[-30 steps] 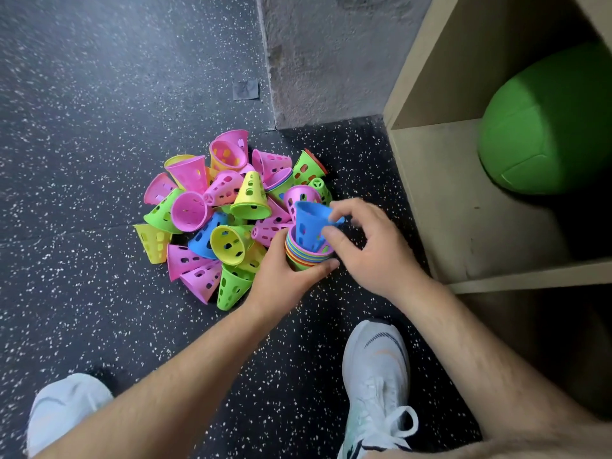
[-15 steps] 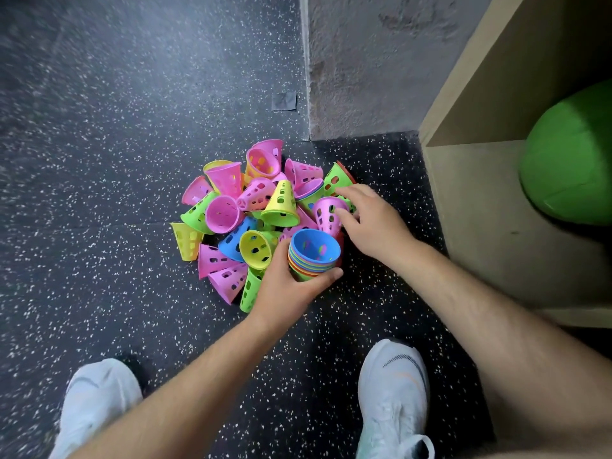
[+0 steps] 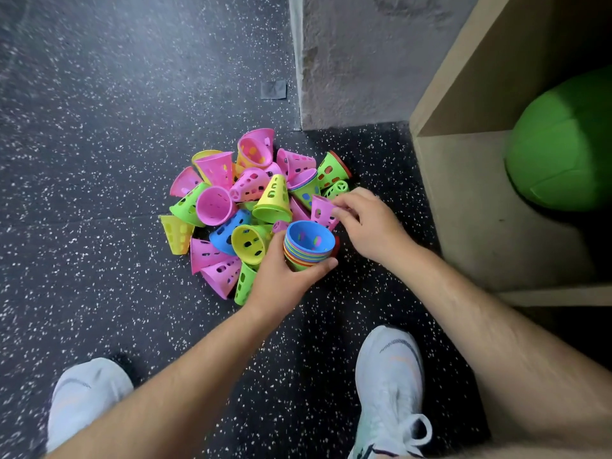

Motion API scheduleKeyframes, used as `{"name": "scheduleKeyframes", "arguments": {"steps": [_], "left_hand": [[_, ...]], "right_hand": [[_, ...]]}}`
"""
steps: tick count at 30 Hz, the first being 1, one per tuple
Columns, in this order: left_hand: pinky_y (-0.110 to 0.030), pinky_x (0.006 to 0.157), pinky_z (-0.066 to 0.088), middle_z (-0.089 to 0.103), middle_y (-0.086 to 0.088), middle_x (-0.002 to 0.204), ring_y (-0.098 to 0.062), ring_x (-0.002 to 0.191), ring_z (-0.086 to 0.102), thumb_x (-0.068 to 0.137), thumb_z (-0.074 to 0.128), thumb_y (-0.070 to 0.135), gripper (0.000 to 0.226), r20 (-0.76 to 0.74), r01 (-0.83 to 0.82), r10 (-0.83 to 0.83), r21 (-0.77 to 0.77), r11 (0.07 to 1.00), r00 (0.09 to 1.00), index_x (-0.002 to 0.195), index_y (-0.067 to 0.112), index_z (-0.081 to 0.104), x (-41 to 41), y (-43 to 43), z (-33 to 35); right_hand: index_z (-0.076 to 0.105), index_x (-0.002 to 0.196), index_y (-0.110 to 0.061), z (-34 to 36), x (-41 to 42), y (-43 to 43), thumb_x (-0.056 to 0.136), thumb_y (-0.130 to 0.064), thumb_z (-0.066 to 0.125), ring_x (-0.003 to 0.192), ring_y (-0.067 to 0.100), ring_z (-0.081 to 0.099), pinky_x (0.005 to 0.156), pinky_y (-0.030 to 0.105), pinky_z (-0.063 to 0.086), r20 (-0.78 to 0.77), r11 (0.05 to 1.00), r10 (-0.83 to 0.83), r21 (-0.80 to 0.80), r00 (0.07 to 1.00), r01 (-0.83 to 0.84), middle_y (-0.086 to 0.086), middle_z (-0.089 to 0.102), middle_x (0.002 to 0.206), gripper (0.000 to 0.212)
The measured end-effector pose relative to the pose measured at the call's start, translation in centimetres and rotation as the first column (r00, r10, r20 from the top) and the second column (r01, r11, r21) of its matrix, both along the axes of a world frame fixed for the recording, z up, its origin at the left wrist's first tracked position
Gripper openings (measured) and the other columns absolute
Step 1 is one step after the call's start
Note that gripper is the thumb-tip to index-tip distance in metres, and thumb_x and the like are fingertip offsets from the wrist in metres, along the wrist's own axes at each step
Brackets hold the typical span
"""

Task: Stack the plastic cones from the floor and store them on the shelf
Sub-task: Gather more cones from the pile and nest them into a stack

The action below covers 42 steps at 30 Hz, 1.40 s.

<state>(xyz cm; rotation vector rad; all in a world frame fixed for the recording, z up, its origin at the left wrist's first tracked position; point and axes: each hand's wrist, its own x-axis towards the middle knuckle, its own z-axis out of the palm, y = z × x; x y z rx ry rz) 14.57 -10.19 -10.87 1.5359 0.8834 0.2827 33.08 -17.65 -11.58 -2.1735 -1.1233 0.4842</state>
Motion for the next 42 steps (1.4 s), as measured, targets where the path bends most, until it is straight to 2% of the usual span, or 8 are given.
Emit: {"name": "scheduleKeyframes", "arguments": {"steps": [7, 12, 18, 21, 29, 34, 38, 42], "left_hand": [[-0.016, 0.089, 0.05, 0.072, 0.012, 0.111, -0.003, 0.103, 0.068, 0.071, 0.094, 0.032, 0.062, 0.003, -0.004, 0.004, -0.017, 1.0, 1.0, 0.121, 0.029, 0.057, 0.1, 0.1, -0.9], [-0.021, 0.09, 0.052, 0.073, 0.011, 0.111, -0.005, 0.102, 0.069, 0.071, 0.095, 0.031, 0.064, 0.013, -0.025, 0.025, -0.017, 1.0, 1.0, 0.123, 0.024, 0.058, 0.4, 0.5, -0.7], [-0.022, 0.08, 0.055, 0.074, 0.004, 0.104, -0.004, 0.089, 0.07, 0.073, 0.093, 0.027, 0.06, 0.024, -0.037, 0.038, -0.031, 0.999, 0.999, 0.121, 0.018, 0.059, 1.0, 1.0, -0.2], [-0.026, 0.084, 0.057, 0.075, 0.007, 0.105, -0.006, 0.093, 0.072, 0.072, 0.094, 0.029, 0.062, 0.007, -0.031, 0.031, -0.023, 0.999, 0.999, 0.122, 0.02, 0.059, 1.5, 1.3, -0.1], [-0.012, 0.064, 0.05, 0.072, 0.009, 0.077, 0.0, 0.064, 0.063, 0.078, 0.089, 0.011, 0.053, 0.027, 0.01, -0.008, -0.062, 0.998, 1.0, 0.12, 0.011, 0.057, 3.5, 1.8, 0.1], [-0.01, 0.059, 0.048, 0.07, 0.019, 0.068, 0.004, 0.057, 0.06, 0.08, 0.087, 0.009, 0.049, 0.029, 0.028, -0.026, -0.078, 0.997, 0.999, 0.117, 0.013, 0.056, 3.9, 2.1, 0.1], [-0.021, 0.059, 0.051, 0.073, 0.003, 0.072, -0.007, 0.059, 0.062, 0.078, 0.089, 0.015, 0.051, 0.042, 0.023, -0.019, -0.104, 0.994, 0.999, 0.116, 0.016, 0.055, 4.2, 1.9, 0.1], [-0.036, 0.063, 0.056, 0.074, -0.014, 0.086, -0.02, 0.065, 0.066, 0.075, 0.092, 0.026, 0.055, 0.035, 0.014, -0.01, -0.111, 0.994, 0.999, 0.115, 0.02, 0.055, 4.3, 1.6, 0.1]], "right_hand": [[0.074, 0.109, -0.01, 2.2, -0.9, -1.8, 0.097, -0.014, 0.062, 0.12, 0.013, 0.053, 0.105, 0.005, 0.029, -0.006, 0.958, -0.193, 0.217, 0.981, 0.189, 0.013, 0.055, 0.137, 0.018], [0.075, 0.11, -0.013, 3.7, -2.3, -1.8, 0.098, -0.015, 0.061, 0.121, 0.011, 0.058, 0.107, 0.028, 0.044, -0.049, 0.933, -0.136, 0.328, 0.989, 0.145, -0.002, 0.062, 0.124, 0.018], [0.072, 0.114, -0.028, 3.8, -3.8, -2.0, 0.096, -0.03, 0.059, 0.117, 0.006, 0.057, 0.106, 0.026, 0.043, -0.134, 0.987, 0.089, 0.148, 0.987, -0.069, -0.009, 0.068, 0.118, 0.022], [0.067, 0.123, -0.027, 3.2, -3.0, -1.6, 0.1, -0.027, 0.056, 0.113, 0.003, 0.059, 0.099, 0.027, 0.049, -0.257, 0.99, 0.02, 0.14, 0.966, 0.016, -0.014, 0.065, 0.12, 0.026], [0.048, 0.147, -0.019, -0.3, 3.0, 1.6, 0.098, -0.025, 0.055, 0.128, 0.03, 0.047, 0.112, 0.037, 0.036, 0.141, 0.981, 0.049, -0.195, 0.989, -0.02, -0.002, 0.043, 0.154, 0.049], [0.061, 0.13, -0.013, -1.2, 3.4, 2.2, 0.096, -0.032, 0.062, 0.115, 0.031, 0.052, 0.1, 0.04, 0.043, 0.201, 0.97, 0.09, -0.24, 0.975, -0.04, 0.003, 0.057, 0.135, 0.038], [0.059, 0.096, -0.01, -1.5, 2.8, 1.4, 0.091, -0.029, 0.068, 0.091, 0.031, 0.053, 0.078, 0.042, 0.045, 0.221, 0.988, -0.018, -0.145, 0.975, 0.052, 0.007, 0.058, 0.102, 0.022], [0.05, 0.095, -0.012, -1.1, 2.1, 1.0, 0.085, -0.023, 0.071, 0.085, 0.03, 0.053, 0.069, 0.04, 0.04, 0.16, 0.985, -0.079, -0.138, 0.984, 0.102, 0.006, 0.053, 0.097, 0.026]]}}
